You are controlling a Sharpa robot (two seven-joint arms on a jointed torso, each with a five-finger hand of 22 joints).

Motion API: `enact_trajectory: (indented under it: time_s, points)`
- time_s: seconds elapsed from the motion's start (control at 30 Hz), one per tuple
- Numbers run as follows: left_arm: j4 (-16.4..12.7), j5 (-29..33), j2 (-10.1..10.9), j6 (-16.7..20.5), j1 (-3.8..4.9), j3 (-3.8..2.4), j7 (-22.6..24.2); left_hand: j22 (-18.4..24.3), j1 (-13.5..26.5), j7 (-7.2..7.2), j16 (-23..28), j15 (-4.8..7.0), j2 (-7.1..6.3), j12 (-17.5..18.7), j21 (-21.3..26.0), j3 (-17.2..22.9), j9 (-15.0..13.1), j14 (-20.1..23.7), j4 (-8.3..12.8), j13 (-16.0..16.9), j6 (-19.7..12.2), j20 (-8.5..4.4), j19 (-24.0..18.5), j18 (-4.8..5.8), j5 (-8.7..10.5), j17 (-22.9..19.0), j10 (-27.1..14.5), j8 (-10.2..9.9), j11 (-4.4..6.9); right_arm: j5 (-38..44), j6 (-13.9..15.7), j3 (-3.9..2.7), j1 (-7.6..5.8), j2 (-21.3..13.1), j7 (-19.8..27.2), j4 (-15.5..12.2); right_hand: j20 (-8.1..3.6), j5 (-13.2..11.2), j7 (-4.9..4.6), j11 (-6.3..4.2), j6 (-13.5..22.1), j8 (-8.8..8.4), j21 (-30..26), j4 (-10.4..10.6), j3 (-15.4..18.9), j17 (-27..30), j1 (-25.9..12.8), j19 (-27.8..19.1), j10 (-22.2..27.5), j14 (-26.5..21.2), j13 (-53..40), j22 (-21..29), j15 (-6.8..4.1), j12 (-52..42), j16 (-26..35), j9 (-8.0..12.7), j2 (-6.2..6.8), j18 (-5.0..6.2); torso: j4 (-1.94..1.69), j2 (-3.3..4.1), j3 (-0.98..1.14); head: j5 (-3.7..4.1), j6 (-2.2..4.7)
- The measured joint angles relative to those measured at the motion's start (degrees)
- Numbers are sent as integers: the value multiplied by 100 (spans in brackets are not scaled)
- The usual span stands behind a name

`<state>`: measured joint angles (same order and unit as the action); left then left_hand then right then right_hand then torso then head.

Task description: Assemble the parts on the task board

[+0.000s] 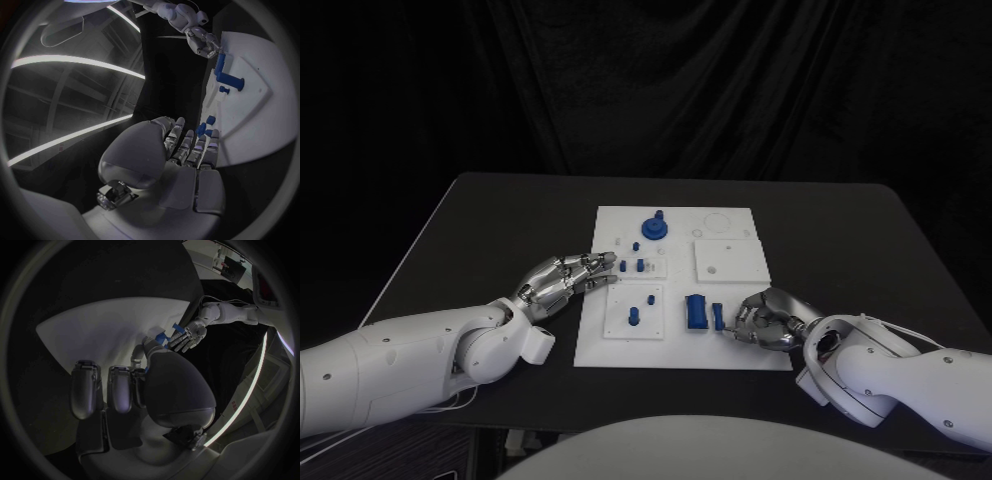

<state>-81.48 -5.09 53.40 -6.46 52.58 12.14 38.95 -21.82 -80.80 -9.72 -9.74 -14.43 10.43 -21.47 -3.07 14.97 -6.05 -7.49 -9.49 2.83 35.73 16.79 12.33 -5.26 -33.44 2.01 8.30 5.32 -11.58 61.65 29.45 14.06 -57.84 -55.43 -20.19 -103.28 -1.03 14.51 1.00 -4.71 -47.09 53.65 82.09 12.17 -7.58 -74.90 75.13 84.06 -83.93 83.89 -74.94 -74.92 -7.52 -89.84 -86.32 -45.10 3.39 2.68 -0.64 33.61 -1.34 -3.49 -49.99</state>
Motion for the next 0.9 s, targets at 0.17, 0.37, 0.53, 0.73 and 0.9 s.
enact_trajectory:
  time_s: [0.17, 0.37, 0.53, 0.73, 0.9]
  points:
    - [2, 0, 1, 0, -2, 0, 0, 0, 0, 0, 0, 0, 0, 0, 0, 33, 0, 0, 0, 0, 0, 0, 0, 0, 0, 0, 0, 0, 0, 80, 65, -27, -22, -64, 48, -172, 0, -257, 25, 0, -25, 16, 0, 119, 119, 0, -73, 0, 0, 0, 0, 0, 0, 0, 0, -19, 45, 0, 7, -1, -1, -11, 0]
    - [4, 0, -8, 1, -3, 0, 0, 0, 0, 0, 0, 0, 0, 0, 0, 33, -6, 0, 0, 0, 0, 0, 0, 1, 0, 0, 0, 0, 0, 165, 86, -38, -51, 25, 77, -154, 0, -501, 25, 0, -25, 28, 0, 194, 193, 0, -96, 0, 0, 0, 1, 1, 0, 0, 0, -39, 22, 0, 11, -7, -1, -4, 0]
    - [6, 0, -10, 1, -3, 0, 0, 0, 0, 0, 0, 0, 0, 0, 0, 32, -6, 0, 0, 0, 0, 0, 0, 0, 0, 0, 0, 0, 0, 207, 81, -40, -56, 182, 85, 0, 0, -623, 25, 0, -24, 55, 0, 220, 252, 0, -126, 0, 0, 0, 1, 1, 0, 0, 0, -55, -8, 0, 7, -9, -1, 11, 0]
    - [11, 0, -15, 0, -4, 0, 0, 0, 0, 0, 0, 0, 0, 0, 0, 32, -6, 0, 0, 0, 0, 0, 0, 0, 0, 0, 0, 0, 0, 235, 75, -41, -56, 379, 99, 164, 0, -801, 2, 0, -45, 82, 0, 305, 336, 0, -178, 0, 0, 0, 1, 1, 0, 0, 0, -81, -60, 0, -1, -8, -3, 6, 0]
    - [16, 0, -21, 0, -4, 0, 0, 0, 0, 0, 0, 0, 0, 0, 0, 32, -6, 0, 0, 0, 0, 0, 0, 0, 0, 0, 0, 0, 0, 247, 75, -42, -56, 462, 110, 252, 0, -856, 20, 0, -63, 82, 0, 346, 377, 0, -219, 0, 0, 0, 1, 1, 0, 0, 0, -90, -101, 1, -1, -4, -2, 2, 0]
